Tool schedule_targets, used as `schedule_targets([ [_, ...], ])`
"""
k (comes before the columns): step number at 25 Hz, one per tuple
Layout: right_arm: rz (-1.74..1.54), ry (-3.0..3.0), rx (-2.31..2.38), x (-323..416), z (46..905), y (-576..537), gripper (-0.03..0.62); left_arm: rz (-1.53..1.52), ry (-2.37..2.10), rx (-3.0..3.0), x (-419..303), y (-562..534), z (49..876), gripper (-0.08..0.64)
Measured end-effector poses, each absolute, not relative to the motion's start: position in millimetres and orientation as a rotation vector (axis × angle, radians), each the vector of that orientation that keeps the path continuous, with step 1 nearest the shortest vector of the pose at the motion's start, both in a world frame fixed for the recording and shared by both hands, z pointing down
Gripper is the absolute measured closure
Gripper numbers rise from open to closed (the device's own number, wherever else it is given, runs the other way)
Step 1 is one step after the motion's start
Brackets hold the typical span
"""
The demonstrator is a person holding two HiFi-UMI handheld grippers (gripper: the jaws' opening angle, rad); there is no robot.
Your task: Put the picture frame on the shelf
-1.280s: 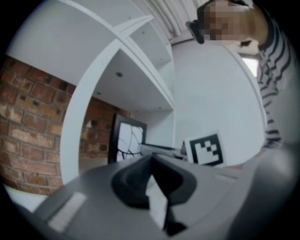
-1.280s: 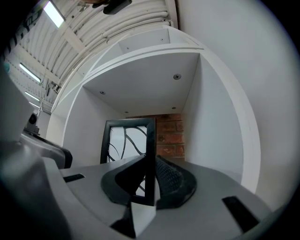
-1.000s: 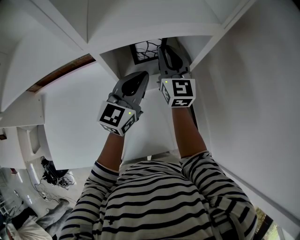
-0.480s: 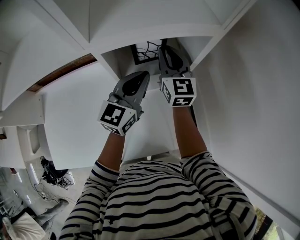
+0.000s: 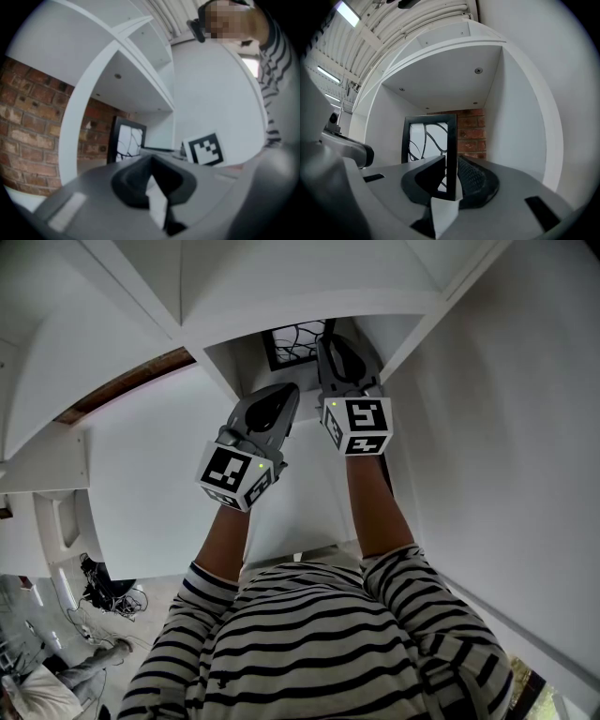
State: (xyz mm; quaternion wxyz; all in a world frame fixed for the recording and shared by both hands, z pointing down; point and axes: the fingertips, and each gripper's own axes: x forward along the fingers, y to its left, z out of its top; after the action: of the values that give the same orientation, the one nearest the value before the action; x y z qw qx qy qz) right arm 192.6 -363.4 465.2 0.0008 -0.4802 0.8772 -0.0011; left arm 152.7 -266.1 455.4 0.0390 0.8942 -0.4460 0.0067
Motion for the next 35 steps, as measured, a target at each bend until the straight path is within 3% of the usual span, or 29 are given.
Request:
schedule_targets([
  [35, 0.039, 2.790, -1.460, 195, 453, -325, 0.534, -0.016, -1.357, 2.752, 156, -258, 446, 0.554],
])
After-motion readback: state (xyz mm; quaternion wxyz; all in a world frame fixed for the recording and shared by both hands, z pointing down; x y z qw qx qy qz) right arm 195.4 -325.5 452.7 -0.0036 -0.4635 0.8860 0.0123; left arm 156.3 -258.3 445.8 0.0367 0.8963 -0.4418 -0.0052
